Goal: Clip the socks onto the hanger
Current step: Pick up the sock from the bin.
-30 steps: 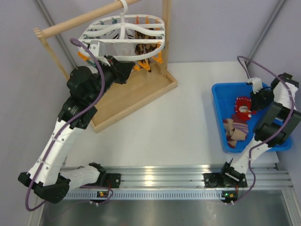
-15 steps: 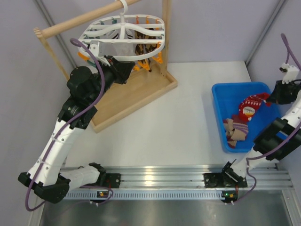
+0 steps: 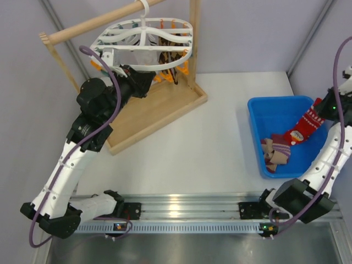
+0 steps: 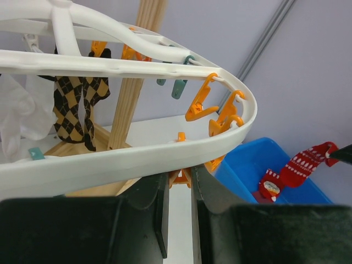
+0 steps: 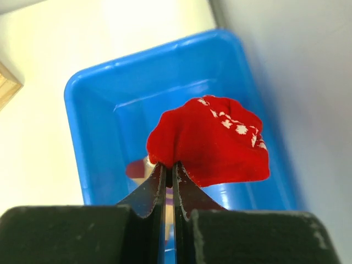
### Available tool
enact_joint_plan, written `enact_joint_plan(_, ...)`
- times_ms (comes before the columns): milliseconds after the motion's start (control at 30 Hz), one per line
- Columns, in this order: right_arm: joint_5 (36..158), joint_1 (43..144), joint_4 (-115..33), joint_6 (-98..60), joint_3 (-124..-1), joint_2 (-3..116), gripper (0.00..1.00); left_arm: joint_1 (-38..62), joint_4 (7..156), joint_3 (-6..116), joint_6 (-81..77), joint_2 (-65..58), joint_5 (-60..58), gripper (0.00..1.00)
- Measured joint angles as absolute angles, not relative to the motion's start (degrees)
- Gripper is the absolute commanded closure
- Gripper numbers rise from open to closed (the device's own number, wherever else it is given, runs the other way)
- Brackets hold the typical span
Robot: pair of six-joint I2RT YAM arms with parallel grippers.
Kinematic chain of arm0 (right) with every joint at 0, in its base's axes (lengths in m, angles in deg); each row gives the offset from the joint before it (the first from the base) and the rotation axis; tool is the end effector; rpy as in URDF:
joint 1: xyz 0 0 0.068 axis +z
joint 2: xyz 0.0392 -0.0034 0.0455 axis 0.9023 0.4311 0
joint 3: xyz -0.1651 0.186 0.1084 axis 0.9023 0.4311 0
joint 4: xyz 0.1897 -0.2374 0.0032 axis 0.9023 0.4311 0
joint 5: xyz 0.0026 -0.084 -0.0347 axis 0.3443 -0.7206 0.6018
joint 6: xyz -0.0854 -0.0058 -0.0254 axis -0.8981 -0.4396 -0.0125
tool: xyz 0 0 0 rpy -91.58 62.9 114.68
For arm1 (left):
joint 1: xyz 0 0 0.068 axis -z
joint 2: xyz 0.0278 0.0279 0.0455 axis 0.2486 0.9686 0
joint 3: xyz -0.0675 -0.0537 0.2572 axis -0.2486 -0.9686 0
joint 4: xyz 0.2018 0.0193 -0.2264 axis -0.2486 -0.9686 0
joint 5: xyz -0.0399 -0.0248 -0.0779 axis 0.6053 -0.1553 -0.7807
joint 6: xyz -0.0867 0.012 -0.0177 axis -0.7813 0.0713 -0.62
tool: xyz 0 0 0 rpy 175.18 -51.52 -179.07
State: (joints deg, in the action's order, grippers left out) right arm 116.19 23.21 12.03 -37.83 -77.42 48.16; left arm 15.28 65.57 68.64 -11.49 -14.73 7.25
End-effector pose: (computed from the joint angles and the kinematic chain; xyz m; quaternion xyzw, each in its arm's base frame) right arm 0.2611 -0.1807 0.4267 0.1158 0.8642 -0.0119 0.4896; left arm 0.2637 -0.1501 0.5326 0.0492 0.6567 -0.3219 0.6802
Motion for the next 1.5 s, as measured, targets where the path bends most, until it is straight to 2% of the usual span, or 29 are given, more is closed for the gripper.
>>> enact_joint_plan(100, 109.9, 29.7, 4.4, -32.9, -67.3, 47.3, 1.0, 15.3, 65.6, 68.6, -11.4, -15.1, 7.9, 1.0)
enact_joint_plan(233, 101.8, 39.1, -5.6, -25.0, -54.4, 51.9, 1.0, 15.2, 65.6, 68.1, -11.2, -15.5, 8.6, 1.0)
enact_joint_plan(433, 100.7, 45.9, -17.8, -12.9, -51.3, 64.4, 1.0, 14.8, 65.3, 67.7, -10.9, -15.6, 9.2, 1.0)
enact_joint_plan(467, 101.1, 46.2, -19.4, -11.3, -51.6, 66.0, 0.96, 14.8, 65.3, 67.7, -10.9, -15.6, 9.2, 1.0)
enact_joint_plan(500, 101.6, 46.4, -20.5, -9.5, -52.3, 67.9, 0.87, 14.7, 65.2, 67.7, -10.8, -15.6, 9.2, 1.0)
enact_joint_plan(533, 102.1, 46.5, -21.0, -8.1, -53.3, 69.4, 0.74, 14.6, 65.1, 67.7, -10.7, -15.6, 9.2, 1.0)
enact_joint_plan(567, 102.7, 46.5, -21.3, -6.7, -54.6, 71.1, 0.55, 14.6, 65.0, 67.7, -10.6, -15.6, 9.2, 1.0)
enact_joint_plan(667, 105.2, 46.5, -21.2, -5.7, -59.3, 74.7, 0.43, 14.5, 64.9, 67.7, -10.4, -15.5, 9.2, 1.0)
enact_joint_plan(767, 109.9, 46.2, -20.9, -8.3, -61.6, 75.1, 0.44, 14.4, 64.8, 67.7, -10.4, -15.4, 9.1, 1.0)
enact_joint_plan(900, 119.8, 44.5, -18.0, -19.8, -63.7, 74.5, 0.46, 14.2, 64.7, 67.7, -10.4, -15.4, 9.1, 1.0)
enact_joint_plan(1033, 125.7, 42.3, -7.9, -46.0, -69.5, 74.3, 0.46, 14.1, 64.7, 67.7, -10.4, -15.4, 8.8, 1.0)
enact_joint_plan(1200, 126.9, 39.9, 1.8, -82.6, -70.7, 73.0, 0.4, 14.1, 64.7, 67.6, -10.4, -15.4, 8.5, 1.0)
enact_joint_plan(1267, 126.7, 39.4, 5.8, -93.0, -70.9, 73.6, 0.36, 14.0, 64.7, 67.4, -10.4, -15.4, 8.4, 1.0)
enact_joint_plan(1400, 126.0, 39.3, 11.2, -111.2, -71.1, 76.6, 0.36, 13.7, 64.6, 66.9, -10.4, -15.4, 8.3, 1.0)
enact_joint_plan(1500, 124.9, 40.6, 10.5, -118.9, -69.5, 78.1, 0.37, 13.4, 64.5, 66.9, -10.4, -15.4, 8.1, 1.0)
